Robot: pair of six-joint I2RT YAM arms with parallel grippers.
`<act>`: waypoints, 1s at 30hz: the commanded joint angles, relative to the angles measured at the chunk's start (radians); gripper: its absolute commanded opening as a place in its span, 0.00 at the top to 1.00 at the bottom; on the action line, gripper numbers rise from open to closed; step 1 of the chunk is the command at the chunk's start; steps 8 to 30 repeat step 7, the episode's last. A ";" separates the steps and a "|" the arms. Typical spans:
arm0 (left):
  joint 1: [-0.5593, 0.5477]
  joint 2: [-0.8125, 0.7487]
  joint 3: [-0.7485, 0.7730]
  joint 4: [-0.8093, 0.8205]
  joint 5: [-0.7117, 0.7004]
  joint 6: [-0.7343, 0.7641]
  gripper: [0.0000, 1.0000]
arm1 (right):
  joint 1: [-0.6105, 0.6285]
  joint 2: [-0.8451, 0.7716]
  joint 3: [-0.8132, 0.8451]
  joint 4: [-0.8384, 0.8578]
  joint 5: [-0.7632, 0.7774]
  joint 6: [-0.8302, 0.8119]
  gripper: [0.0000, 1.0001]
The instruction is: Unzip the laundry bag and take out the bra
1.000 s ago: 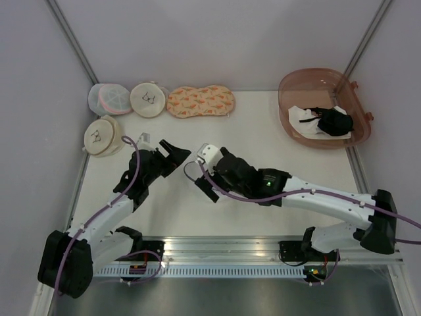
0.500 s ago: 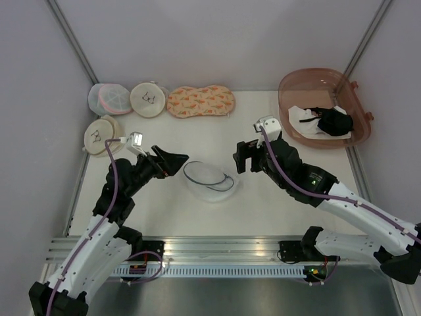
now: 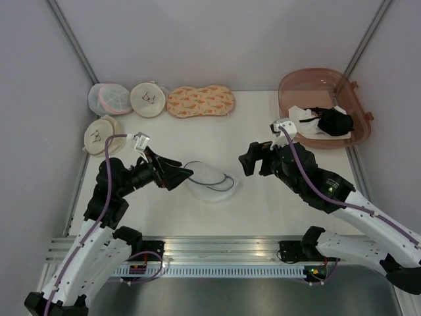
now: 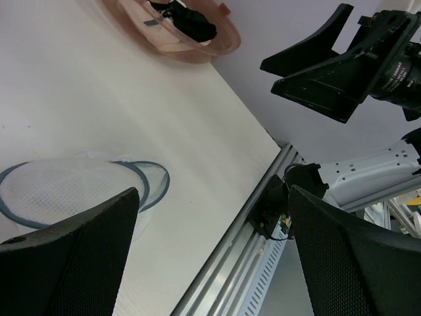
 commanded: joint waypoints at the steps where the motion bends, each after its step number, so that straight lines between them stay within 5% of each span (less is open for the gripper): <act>1: 0.003 -0.020 0.058 -0.049 0.036 0.071 0.03 | -0.004 -0.020 0.001 0.002 -0.029 0.027 0.02; 30: 0.005 -0.035 0.064 -0.068 0.021 0.076 0.03 | -0.003 -0.040 0.003 0.022 -0.054 0.003 0.02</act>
